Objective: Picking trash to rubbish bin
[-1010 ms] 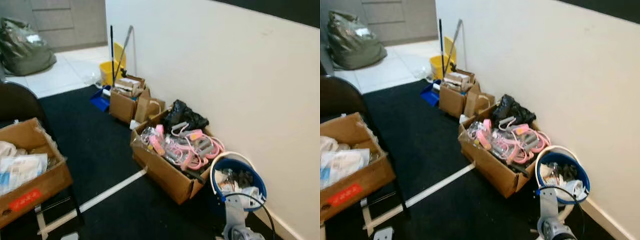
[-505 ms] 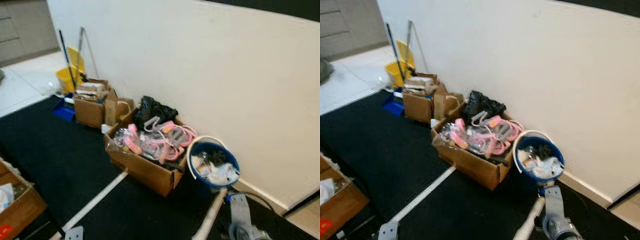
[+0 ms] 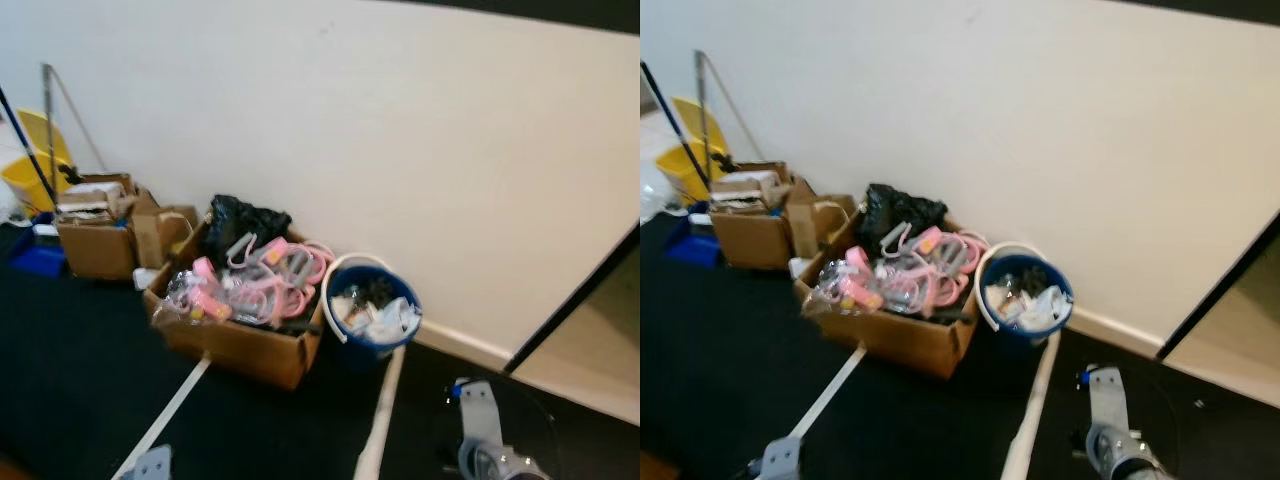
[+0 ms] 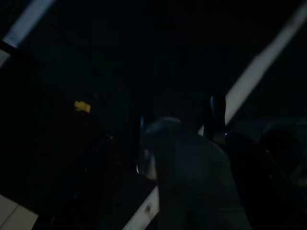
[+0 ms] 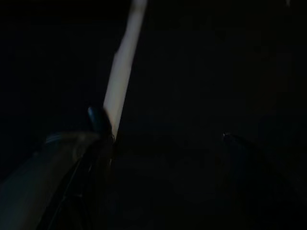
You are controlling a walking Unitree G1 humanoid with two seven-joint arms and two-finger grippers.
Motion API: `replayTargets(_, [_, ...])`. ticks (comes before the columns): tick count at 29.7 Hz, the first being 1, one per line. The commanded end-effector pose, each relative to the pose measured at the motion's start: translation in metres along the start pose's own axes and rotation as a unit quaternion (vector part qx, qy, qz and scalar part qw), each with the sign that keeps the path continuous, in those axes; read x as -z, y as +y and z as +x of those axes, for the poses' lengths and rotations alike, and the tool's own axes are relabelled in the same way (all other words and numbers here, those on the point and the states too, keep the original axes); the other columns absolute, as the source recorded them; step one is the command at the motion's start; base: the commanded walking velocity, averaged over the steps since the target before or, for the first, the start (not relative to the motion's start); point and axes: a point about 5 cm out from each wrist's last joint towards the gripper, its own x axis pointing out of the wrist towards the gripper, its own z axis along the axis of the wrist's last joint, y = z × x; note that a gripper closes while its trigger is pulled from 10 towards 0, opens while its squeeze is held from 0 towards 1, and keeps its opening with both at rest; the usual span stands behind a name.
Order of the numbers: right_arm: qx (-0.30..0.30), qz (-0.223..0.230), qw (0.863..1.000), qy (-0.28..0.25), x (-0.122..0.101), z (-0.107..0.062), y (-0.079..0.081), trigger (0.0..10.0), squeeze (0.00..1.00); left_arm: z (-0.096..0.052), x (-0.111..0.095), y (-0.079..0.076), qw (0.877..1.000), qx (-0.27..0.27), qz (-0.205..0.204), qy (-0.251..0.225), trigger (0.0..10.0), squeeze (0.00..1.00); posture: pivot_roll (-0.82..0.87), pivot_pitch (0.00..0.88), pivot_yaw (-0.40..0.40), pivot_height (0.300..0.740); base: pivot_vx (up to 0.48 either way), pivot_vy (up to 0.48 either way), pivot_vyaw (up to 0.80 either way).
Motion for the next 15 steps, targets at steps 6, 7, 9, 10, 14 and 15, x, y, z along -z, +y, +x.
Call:
replayTargets(6, [0.002,-0.001,1.0,0.007,0.0025,-0.0001,-0.0019,10.0,0.0,0.0009,-0.0009,-0.003,1.0,0.004,0.003,0.001,10.0,0.0,0.06,0.015,-0.014,0.74,0.0,0.0,-0.78])
replayTargets(7, [0.002,-0.001,1.0,0.007,0.0029,-0.0001,-0.0018,10.0,0.0,0.0009,-0.0008,-0.0031,1.0,0.004,0.003,0.001,10.0,0.0,0.06,0.015,-0.014,0.74,0.0,0.0,-0.78])
replayTargets(9, [0.002,-0.001,1.0,0.008,0.0033,-0.0001,-0.0018,10.0,0.0,0.001,-0.0009,-0.0034,1.0,0.005,0.004,0.001,10.0,0.0,0.06,0.016,-0.014,0.74,0.0,0.0,-0.78])
replayTargets(10, [0.002,-0.001,1.0,0.008,0.0033,-0.0001,-0.0018,10.0,0.0,0.001,-0.0009,-0.0034,1.0,0.005,0.004,0.001,10.0,0.0,0.06,0.016,-0.014,0.74,0.0,0.0,-0.78])
replayTargets(14, [0.003,-0.001,1.0,0.013,0.0075,-0.0001,-0.0021,10.0,0.0,0.0012,-0.0013,-0.0041,1.0,0.007,0.003,0.0,10.0,0.0,0.06,0.016,-0.014,0.74,0.0,0.0,-0.78])
replayTargets(15, [0.003,-0.001,1.0,0.013,0.008,-0.0001,-0.0021,10.0,0.0,0.0012,-0.0014,-0.0042,1.0,0.007,0.003,0.0,10.0,0.0,0.06,0.016,-0.014,0.74,0.0,0.0,-0.78])
